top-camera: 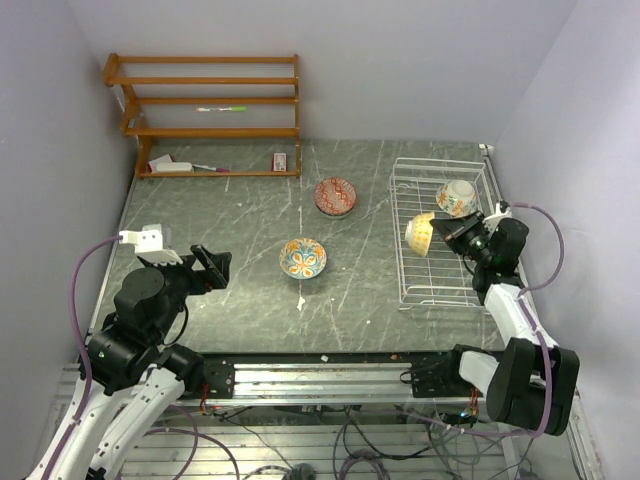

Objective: Load the bowls into the dish rack

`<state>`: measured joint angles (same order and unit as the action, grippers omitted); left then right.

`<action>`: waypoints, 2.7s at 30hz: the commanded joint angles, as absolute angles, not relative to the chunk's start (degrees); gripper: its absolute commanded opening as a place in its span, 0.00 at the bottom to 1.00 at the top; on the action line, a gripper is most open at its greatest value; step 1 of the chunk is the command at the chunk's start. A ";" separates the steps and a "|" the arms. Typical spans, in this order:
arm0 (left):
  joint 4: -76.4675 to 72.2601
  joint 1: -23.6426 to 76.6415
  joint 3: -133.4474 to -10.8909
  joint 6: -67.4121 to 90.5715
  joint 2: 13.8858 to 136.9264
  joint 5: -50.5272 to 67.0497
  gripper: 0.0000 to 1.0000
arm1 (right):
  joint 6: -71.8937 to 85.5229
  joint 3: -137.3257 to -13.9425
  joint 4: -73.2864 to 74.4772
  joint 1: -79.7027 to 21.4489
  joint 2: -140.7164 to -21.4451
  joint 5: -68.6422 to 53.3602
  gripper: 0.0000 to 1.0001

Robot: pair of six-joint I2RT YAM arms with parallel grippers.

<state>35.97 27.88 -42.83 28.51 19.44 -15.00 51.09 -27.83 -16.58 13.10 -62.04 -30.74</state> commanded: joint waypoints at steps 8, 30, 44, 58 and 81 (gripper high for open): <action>35.60 28.30 -44.12 28.48 19.46 -15.64 0.98 | 50.87 -22.99 -14.85 19.66 -62.69 -35.44 0.00; 35.66 28.30 -44.12 28.51 20.10 -15.56 0.98 | 37.35 -21.65 2.93 24.67 -59.17 -31.25 0.03; 35.60 28.30 -44.12 28.48 20.00 -15.62 0.98 | 31.92 -30.05 10.05 24.83 -57.56 -30.37 0.21; 35.60 28.28 -44.12 28.48 19.83 -15.62 0.98 | 25.10 -41.38 16.45 19.38 -58.23 -16.92 0.58; 35.51 28.39 -43.97 28.57 18.96 -15.48 0.98 | 20.61 -59.83 23.90 -16.91 -84.99 24.04 0.61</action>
